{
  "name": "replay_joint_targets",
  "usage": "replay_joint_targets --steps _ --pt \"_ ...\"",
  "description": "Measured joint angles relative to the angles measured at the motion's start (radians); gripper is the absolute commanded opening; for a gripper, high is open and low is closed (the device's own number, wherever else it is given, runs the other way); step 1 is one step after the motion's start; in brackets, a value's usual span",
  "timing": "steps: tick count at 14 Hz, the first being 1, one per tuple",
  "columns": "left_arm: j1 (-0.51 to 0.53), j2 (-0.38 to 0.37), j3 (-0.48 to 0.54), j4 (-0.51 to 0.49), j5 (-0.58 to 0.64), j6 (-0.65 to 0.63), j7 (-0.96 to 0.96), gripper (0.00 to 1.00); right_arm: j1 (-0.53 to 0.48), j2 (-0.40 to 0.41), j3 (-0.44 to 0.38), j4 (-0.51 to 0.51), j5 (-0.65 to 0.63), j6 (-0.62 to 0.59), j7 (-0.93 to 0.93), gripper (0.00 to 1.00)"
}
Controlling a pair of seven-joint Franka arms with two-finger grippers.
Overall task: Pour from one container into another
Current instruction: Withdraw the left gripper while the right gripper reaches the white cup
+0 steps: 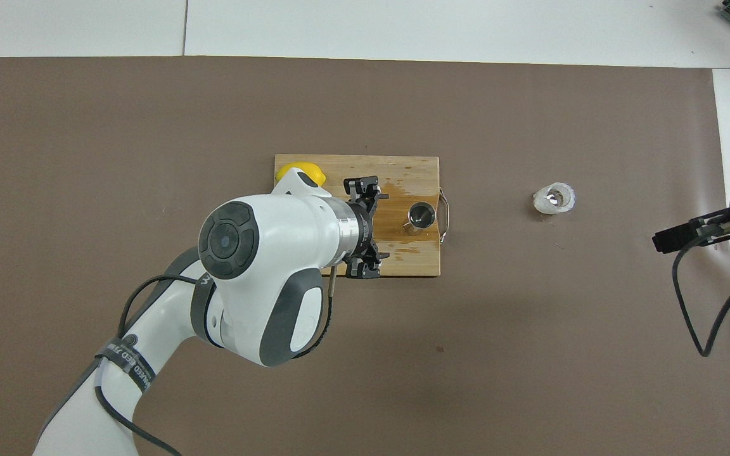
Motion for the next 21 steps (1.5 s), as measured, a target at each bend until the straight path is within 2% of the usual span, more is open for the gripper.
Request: replay_joint_targets --steps 3,6,8,14,18,21 --pt "0.002 -0.005 0.024 0.036 0.168 -0.023 0.008 1.00 -0.032 0.003 -0.001 -0.016 0.038 0.051 -0.202 1.00" --pt "0.047 -0.005 0.041 0.077 0.210 -0.078 0.078 1.00 -0.070 0.019 -0.002 -0.045 0.064 0.134 -0.461 1.00" --pt "0.095 -0.005 0.044 0.081 0.212 -0.114 0.168 1.00 -0.096 0.045 -0.002 -0.058 0.126 0.179 -0.620 1.00" --pt "0.158 -0.015 0.053 0.088 0.261 -0.234 0.531 1.00 -0.174 0.209 -0.003 -0.070 0.362 0.309 -1.096 1.00" --pt "0.208 -0.059 0.057 0.092 0.314 -0.357 0.802 1.00 -0.175 0.294 0.001 -0.112 0.519 0.436 -1.302 1.00" --pt "0.297 -0.115 0.059 0.092 0.316 -0.470 1.060 1.00 -0.166 0.339 0.006 -0.139 0.611 0.475 -1.391 1.00"
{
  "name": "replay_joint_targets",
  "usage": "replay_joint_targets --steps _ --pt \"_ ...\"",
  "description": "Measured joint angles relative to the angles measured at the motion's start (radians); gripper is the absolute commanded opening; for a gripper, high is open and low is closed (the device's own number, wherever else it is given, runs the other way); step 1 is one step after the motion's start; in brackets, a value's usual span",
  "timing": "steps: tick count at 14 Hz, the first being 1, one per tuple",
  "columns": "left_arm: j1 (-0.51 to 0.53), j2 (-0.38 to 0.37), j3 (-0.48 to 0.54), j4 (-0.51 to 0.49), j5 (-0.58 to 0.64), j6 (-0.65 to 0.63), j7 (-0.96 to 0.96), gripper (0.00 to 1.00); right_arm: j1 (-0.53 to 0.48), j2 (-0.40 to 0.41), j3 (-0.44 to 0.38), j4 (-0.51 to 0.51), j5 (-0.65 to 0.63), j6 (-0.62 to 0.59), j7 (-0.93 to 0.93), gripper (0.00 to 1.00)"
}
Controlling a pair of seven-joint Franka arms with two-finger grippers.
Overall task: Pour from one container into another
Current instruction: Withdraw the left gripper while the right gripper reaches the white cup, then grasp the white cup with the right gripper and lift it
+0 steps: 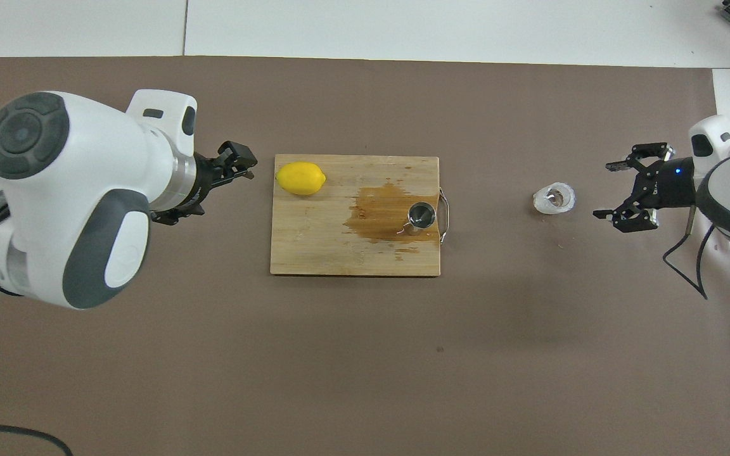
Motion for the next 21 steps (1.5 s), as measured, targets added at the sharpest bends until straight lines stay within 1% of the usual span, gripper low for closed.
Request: replay_joint_targets --steps 4,6,8,10,13,15,17,21 --pt "0.140 -0.055 0.003 -0.001 0.002 -0.109 0.323 1.00 0.001 0.051 0.002 -0.009 0.106 0.000 -0.103 1.00" --pt "0.214 -0.063 0.004 -0.001 0.002 -0.136 0.481 1.00 0.001 0.081 0.003 -0.011 0.155 0.000 -0.162 1.00" --pt "0.282 -0.068 0.004 -0.002 0.003 -0.170 0.607 1.00 0.000 0.122 0.002 -0.013 0.230 0.010 -0.263 1.00" --pt "0.342 -0.077 0.005 -0.002 0.003 -0.189 0.715 1.00 0.000 0.153 0.003 -0.013 0.251 0.024 -0.303 1.00" --pt "0.396 -0.098 0.006 -0.001 0.012 -0.208 0.801 1.00 0.001 0.168 0.003 -0.013 0.263 0.029 -0.332 1.00" --pt "0.398 -0.120 0.002 0.000 0.051 -0.223 0.823 1.00 0.005 0.172 0.004 -0.013 0.272 0.036 -0.343 1.00" --pt "0.396 -0.140 -0.005 0.009 0.061 -0.235 0.853 1.00 0.024 0.178 0.006 -0.013 0.273 0.055 -0.343 1.00" --pt "0.392 -0.152 -0.045 0.110 0.074 -0.351 0.877 1.00 0.042 0.184 0.007 -0.015 0.273 0.079 -0.343 1.00"
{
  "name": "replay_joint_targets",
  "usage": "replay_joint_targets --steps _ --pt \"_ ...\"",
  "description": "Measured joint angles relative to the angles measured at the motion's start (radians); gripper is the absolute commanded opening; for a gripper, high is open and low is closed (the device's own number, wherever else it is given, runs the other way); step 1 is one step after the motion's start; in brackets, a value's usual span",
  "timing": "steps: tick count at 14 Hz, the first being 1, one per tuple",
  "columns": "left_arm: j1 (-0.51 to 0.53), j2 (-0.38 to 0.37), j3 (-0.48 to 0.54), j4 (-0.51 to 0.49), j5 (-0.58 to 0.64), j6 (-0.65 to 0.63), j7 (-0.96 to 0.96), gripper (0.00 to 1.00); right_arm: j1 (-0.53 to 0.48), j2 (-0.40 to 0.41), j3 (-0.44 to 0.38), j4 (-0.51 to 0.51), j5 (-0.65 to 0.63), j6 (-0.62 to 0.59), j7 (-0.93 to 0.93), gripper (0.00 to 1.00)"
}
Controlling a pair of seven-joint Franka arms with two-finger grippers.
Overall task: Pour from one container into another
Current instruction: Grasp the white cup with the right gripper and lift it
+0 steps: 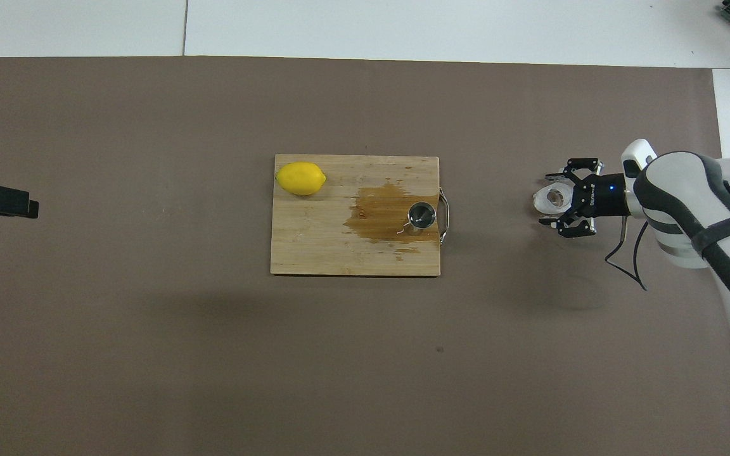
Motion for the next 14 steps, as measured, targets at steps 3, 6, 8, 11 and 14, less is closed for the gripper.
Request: replay_joint_targets --steps 3,6,8,11,14 --pt "0.017 0.001 -0.075 0.035 0.020 -0.049 0.000 1.00 -0.001 0.000 0.000 -0.002 0.000 0.000 0.000 1.00" --pt "0.029 0.007 -0.104 0.029 0.022 -0.054 0.000 1.00 -0.001 0.001 0.000 -0.005 0.000 0.000 0.000 0.95" --pt "0.033 0.006 -0.104 0.014 0.022 -0.056 0.000 1.00 -0.001 0.001 0.000 -0.006 0.000 0.000 0.000 0.51" --pt "0.036 0.004 -0.104 0.002 0.022 -0.057 0.000 1.00 -0.002 0.001 0.000 -0.004 0.000 0.003 0.000 0.32" --pt "0.039 0.003 -0.105 0.020 0.022 -0.074 0.000 1.00 -0.003 0.000 0.000 0.001 0.001 0.006 0.000 0.25"
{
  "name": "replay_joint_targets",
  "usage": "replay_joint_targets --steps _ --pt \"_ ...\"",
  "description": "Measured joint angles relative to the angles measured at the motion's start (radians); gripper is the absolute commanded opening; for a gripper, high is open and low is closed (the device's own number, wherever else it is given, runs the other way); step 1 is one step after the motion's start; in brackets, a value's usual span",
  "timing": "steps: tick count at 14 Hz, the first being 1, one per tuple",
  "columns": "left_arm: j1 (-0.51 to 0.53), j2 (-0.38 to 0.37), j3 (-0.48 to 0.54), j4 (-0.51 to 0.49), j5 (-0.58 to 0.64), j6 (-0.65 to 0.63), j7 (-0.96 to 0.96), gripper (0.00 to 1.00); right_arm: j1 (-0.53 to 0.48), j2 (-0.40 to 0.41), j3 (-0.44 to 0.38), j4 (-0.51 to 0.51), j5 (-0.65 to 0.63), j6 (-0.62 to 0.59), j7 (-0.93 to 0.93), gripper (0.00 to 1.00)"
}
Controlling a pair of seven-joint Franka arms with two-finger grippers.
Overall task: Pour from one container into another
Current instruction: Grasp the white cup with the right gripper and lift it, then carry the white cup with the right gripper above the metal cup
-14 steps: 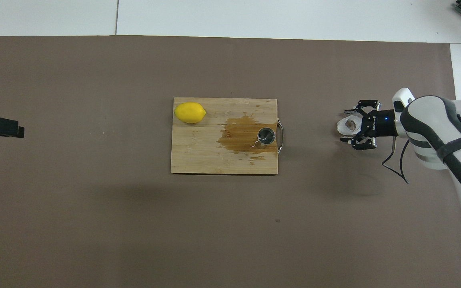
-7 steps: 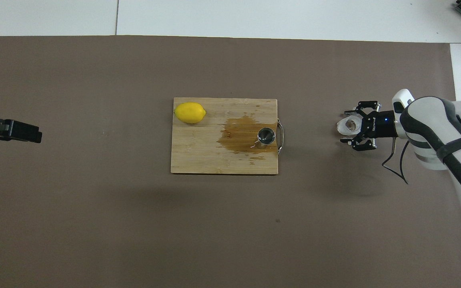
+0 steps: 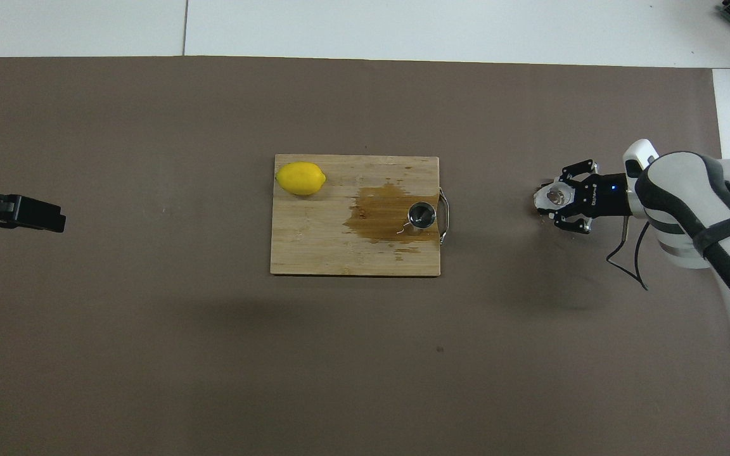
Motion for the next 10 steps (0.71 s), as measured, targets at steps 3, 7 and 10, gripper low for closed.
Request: replay_joint_targets --steps 3,7,10 --pt "0.000 -0.001 -0.002 0.008 0.000 -0.026 0.000 1.00 0.003 -0.013 0.028 0.021 0.001 0.000 0.032 0.26" --pt "0.005 -0.001 0.001 0.004 0.000 -0.032 0.000 1.00 0.102 -0.127 0.054 0.058 -0.126 -0.012 0.312 0.26" --pt "0.005 -0.001 0.002 0.004 0.000 -0.032 0.000 1.00 0.195 -0.222 0.059 0.093 -0.264 -0.094 0.531 0.27"
